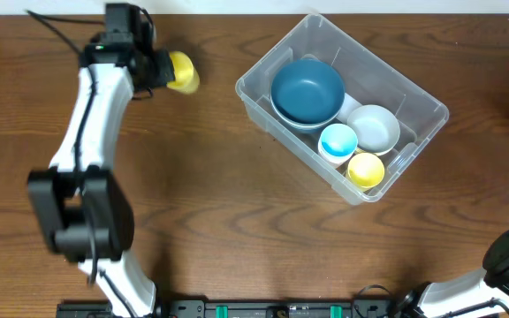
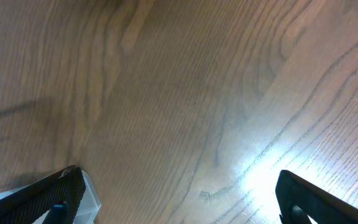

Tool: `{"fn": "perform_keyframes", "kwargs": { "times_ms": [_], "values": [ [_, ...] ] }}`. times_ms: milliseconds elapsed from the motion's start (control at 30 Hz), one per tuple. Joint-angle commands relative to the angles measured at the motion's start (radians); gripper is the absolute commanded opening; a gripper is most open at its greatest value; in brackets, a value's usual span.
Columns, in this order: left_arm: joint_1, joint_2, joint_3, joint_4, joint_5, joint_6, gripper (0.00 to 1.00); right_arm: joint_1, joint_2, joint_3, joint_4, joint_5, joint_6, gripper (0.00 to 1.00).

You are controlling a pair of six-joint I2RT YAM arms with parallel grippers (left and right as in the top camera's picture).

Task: Pack container
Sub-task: 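Carry the yellow cup right into the bin over the cup stack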

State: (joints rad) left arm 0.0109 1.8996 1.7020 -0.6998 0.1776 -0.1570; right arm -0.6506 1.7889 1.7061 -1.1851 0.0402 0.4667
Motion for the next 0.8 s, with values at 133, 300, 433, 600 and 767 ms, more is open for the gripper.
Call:
{"fn": "perform_keyframes", "kwargs": {
  "times_ms": [133,300,433,600,767],
  "values": [
    [-0.06,-0.199,0.036,0.001,0.133,0.003,0.06,-0.005,0.002,-0.005,0.0,0.005,0.011,0.99],
    [-0.229,-0.293,0.036,-0.008,0.189,0.039,0.06,-0.005,0.002,-0.005,0.0,0.005,0.011,0.99],
    [-0.421,-0.303,0.035,-0.011,0.189,0.079,0.06,-0.005,0.002,-0.005,0.0,0.005,0.011,0.99],
    [-0.608,-0.27,0.035,-0.005,0.188,0.124,0.06,-0.005,0.002,-0.005,0.0,0.005,0.011,0.99],
    [-0.705,-0.224,0.034,0.001,0.189,0.124,0.06,-0.005,0.002,-0.005,0.0,0.005,0.011,0.99]
  ]
}}
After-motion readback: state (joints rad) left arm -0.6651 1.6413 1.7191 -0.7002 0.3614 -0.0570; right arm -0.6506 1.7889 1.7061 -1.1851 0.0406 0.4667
